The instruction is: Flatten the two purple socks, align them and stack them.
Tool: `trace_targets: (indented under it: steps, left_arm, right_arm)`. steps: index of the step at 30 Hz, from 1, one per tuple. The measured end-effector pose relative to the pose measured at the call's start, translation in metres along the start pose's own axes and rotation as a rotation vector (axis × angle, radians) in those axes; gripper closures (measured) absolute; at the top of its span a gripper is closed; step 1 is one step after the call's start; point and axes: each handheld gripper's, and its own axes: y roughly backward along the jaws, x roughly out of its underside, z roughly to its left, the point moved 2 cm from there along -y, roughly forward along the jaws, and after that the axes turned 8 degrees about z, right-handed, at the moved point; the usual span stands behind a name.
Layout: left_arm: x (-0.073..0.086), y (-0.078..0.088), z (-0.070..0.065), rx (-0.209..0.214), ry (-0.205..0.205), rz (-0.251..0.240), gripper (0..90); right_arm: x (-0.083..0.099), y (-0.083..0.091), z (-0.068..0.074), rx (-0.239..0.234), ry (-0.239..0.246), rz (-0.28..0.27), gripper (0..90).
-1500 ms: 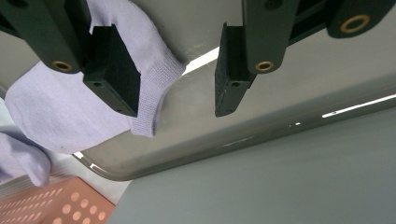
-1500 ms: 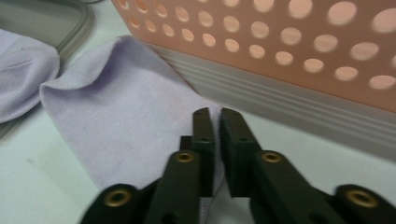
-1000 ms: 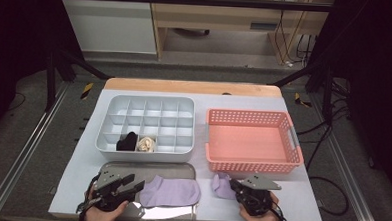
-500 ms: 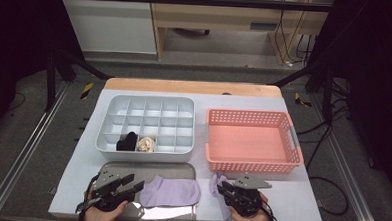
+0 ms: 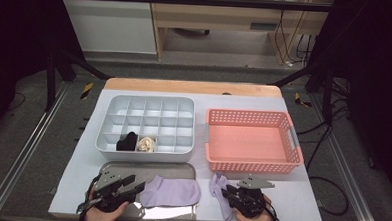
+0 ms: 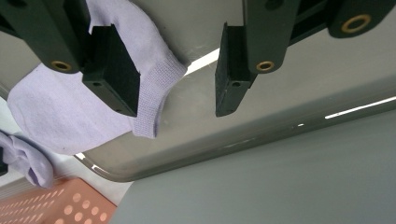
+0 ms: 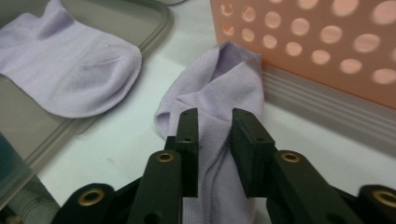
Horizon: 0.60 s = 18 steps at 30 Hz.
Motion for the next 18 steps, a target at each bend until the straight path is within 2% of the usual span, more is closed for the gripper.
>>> trace_targets:
  steps: [4,8,13,15,18]
  left_arm:
    - [0.0,0.0,0.0,-0.002,0.003,-0.002,49.8]
    - [0.0,0.0,0.0,-0.003,0.002,-0.002,49.8]
    - [-0.001,0.0,0.001,-0.006,0.008,-0.005,49.9]
    - [-0.001,-0.001,0.001,-0.007,0.007,-0.001,49.9]
    - [-0.001,-0.002,0.0,-0.007,0.006,0.005,49.9]
  right_arm:
    - [-0.004,0.002,0.002,-0.025,0.006,-0.011,87.1]
    - [-0.007,0.011,0.003,-0.03,0.01,-0.039,87.9]
    - [-0.017,0.02,0.006,-0.048,-0.004,-0.104,87.9]
    - [-0.025,0.02,0.01,-0.055,-0.002,-0.124,87.9]
    - [-0.037,0.013,0.021,-0.073,0.021,-0.122,87.8]
